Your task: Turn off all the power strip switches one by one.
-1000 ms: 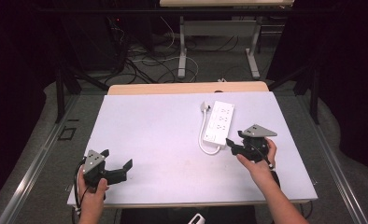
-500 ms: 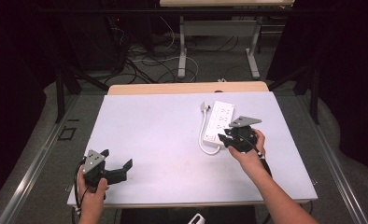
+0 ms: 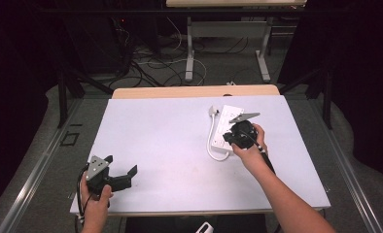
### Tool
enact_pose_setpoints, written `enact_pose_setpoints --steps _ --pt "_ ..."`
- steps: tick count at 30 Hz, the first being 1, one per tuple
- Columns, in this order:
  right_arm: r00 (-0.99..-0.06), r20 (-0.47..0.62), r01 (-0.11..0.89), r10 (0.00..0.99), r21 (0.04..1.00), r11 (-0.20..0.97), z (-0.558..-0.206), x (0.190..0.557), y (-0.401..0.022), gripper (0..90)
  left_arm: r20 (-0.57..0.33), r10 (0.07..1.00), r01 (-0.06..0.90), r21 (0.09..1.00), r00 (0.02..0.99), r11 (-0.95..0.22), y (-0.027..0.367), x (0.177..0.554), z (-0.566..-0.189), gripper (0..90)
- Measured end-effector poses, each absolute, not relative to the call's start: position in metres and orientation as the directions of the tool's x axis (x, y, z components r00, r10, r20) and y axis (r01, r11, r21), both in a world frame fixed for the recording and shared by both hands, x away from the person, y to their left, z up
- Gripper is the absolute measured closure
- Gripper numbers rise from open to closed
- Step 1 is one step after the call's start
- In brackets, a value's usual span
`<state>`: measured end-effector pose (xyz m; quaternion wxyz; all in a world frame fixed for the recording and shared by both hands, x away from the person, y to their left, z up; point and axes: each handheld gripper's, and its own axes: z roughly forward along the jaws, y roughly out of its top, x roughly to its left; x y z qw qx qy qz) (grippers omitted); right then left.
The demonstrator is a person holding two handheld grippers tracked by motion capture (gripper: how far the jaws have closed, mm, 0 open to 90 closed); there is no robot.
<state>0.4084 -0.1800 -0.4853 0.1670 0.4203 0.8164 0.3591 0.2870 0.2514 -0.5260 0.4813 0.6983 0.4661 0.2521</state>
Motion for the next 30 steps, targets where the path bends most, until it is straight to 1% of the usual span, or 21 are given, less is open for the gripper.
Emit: enact_pose_setpoints --steps 1,20,30 --pt "-0.592 0.025 0.571 0.805 0.718 0.398 -0.487 0.411 -0.178 90.0 -0.097 0.894 0.409 0.907 0.438 -0.101 0.251 0.287 -0.526 0.4" --pt "-0.577 0.017 0.616 0.816 0.666 0.421 -0.504 0.432 -0.160 90.0 -0.103 0.896 0.412 0.906 0.432 -0.094 0.252 0.288 -0.527 0.5" --pt "-0.560 0.032 0.661 0.828 0.620 0.424 -0.512 0.438 -0.154 90.0 -0.097 0.897 0.411 0.906 0.431 -0.100 0.255 0.288 -0.527 0.5"
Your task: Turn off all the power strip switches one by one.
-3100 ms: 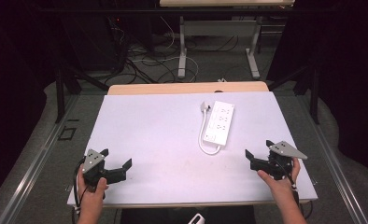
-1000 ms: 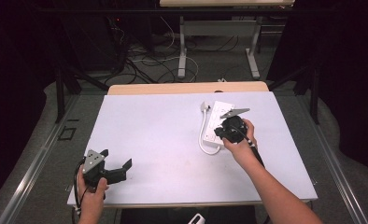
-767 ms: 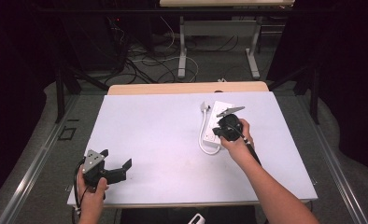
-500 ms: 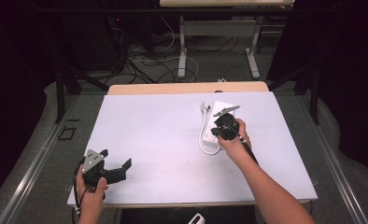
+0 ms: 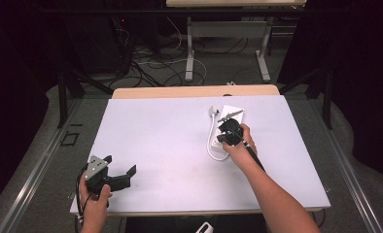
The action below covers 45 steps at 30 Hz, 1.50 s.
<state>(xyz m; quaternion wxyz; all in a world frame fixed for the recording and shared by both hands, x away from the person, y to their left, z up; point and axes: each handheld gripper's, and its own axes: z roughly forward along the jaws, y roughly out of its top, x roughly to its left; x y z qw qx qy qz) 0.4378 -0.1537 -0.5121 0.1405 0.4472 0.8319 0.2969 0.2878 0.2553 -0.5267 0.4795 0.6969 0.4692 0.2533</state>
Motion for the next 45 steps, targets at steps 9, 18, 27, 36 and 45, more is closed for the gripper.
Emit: enact_pose_setpoints --steps 9,18,27,36,45 --pt "-0.551 0.027 0.674 0.834 0.603 0.426 -0.519 0.440 -0.151 90.0 -0.099 0.898 0.414 0.905 0.429 -0.098 0.257 0.288 -0.527 0.5" --pt "-0.540 0.036 0.678 0.841 0.610 0.410 -0.523 0.439 -0.149 90.0 -0.099 0.899 0.412 0.906 0.427 -0.096 0.256 0.288 -0.526 0.5" --pt "-0.555 -0.018 0.652 0.832 0.612 0.448 -0.524 0.437 -0.147 90.0 -0.094 0.898 0.410 0.907 0.429 -0.101 0.256 0.289 -0.527 0.5" --pt "-0.548 -0.004 0.661 0.837 0.611 0.436 -0.524 0.439 -0.148 90.0 -0.098 0.899 0.412 0.906 0.427 -0.097 0.257 0.289 -0.526 0.5" --pt "-0.546 0.033 0.671 0.837 0.615 0.414 -0.521 0.440 -0.152 90.0 -0.094 0.900 0.412 0.906 0.426 -0.100 0.257 0.289 -0.527 0.5"
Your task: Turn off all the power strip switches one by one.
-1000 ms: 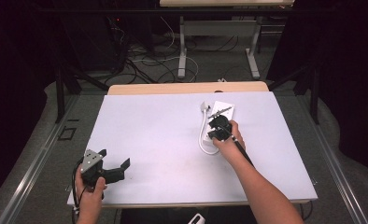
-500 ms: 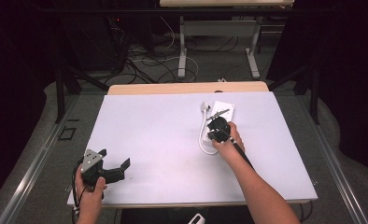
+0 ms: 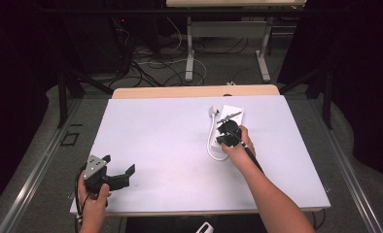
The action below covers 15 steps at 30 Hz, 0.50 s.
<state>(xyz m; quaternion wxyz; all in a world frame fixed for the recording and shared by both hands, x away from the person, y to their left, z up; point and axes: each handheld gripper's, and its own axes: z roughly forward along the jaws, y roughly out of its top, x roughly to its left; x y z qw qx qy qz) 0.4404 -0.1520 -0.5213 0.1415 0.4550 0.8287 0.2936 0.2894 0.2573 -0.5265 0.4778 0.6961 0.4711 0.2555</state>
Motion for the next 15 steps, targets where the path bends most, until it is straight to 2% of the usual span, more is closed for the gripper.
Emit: enact_pose_setpoints --steps 15 --pt "-0.530 0.043 0.685 0.847 0.610 0.398 -0.5157 0.4489 -0.1549 90.0 -0.095 0.901 0.414 0.905 0.424 -0.099 0.2581 0.2901 -0.5270 0.5"
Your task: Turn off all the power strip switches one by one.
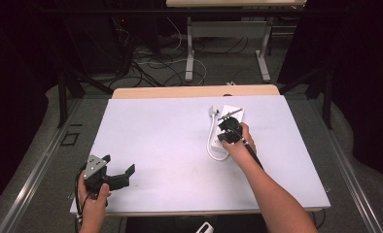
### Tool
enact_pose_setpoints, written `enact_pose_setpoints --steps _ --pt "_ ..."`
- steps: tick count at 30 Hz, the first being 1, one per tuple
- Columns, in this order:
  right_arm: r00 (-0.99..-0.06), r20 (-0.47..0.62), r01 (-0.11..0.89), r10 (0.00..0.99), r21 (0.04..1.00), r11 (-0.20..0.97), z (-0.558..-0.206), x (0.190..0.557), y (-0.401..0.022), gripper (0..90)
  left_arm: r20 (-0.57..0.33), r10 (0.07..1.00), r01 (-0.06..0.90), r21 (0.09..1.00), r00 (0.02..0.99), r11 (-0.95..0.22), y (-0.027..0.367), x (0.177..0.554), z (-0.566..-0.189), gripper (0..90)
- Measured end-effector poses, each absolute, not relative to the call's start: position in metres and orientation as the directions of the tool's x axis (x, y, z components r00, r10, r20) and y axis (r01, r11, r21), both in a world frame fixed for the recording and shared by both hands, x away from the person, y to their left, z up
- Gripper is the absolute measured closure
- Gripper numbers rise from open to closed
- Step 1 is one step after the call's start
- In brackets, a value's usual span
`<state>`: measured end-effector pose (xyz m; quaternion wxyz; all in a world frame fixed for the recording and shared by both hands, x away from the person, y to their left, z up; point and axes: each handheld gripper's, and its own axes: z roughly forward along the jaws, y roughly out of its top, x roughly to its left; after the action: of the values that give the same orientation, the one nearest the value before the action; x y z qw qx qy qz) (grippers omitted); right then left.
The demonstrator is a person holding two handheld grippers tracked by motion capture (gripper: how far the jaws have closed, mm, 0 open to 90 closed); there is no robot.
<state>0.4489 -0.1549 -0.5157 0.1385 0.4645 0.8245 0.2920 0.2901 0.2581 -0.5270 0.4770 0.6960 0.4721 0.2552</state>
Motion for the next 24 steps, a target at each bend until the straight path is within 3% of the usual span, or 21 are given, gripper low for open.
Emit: enact_pose_setpoints --steps 24 --pt "-0.491 0.033 0.695 0.871 0.617 0.369 -0.492 0.476 -0.158 90.0 -0.098 0.902 0.417 0.904 0.420 -0.096 0.260 0.291 -0.528 0.5"
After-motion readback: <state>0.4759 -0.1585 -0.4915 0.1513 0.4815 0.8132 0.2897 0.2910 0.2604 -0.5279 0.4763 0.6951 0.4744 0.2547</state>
